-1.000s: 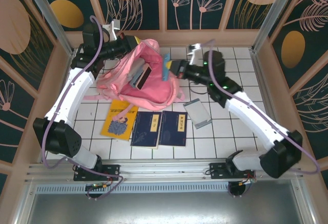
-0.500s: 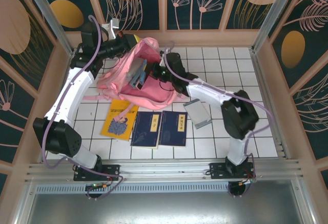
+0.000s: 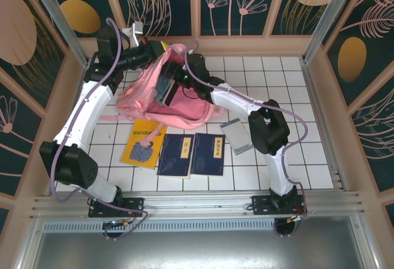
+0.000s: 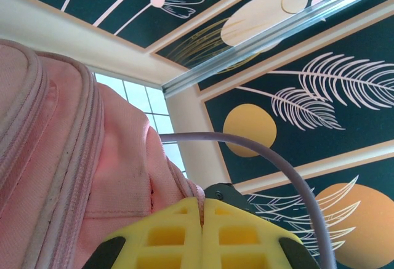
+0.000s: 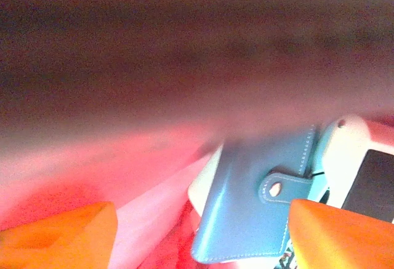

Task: Pack the student bag
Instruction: Place the card holder in the student bag, then close the student bag at the top-left of the table.

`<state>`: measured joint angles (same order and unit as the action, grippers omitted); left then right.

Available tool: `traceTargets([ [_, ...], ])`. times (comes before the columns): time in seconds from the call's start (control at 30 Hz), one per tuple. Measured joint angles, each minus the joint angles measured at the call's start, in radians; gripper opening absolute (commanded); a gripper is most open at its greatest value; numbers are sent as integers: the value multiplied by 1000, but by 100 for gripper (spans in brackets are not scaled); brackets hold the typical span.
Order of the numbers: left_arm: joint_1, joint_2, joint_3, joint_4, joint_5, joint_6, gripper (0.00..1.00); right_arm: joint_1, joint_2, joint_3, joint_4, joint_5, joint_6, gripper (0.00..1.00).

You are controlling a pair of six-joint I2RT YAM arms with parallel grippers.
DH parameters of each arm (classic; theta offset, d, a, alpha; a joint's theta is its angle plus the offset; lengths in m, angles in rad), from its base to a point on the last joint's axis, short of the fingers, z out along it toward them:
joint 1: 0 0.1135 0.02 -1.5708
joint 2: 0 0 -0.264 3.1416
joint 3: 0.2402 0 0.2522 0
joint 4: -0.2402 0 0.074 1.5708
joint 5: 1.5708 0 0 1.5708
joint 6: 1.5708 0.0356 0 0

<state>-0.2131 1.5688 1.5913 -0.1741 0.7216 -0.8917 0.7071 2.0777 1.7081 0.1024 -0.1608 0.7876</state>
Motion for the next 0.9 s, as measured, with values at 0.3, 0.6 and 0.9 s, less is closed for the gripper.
traceTargets([
  [0.3, -2, 34, 6, 2, -1, 24, 0, 21, -610, -473, 28, -40, -212, 64],
  [0.6, -3, 130, 21, 11, -70, 91, 0, -10, -1040, -822, -124, 175, -199, 57],
  [0.9, -1, 243, 84, -92, -307, 266, 0, -79, -1054, -995, -419, 272, -73, 50],
])
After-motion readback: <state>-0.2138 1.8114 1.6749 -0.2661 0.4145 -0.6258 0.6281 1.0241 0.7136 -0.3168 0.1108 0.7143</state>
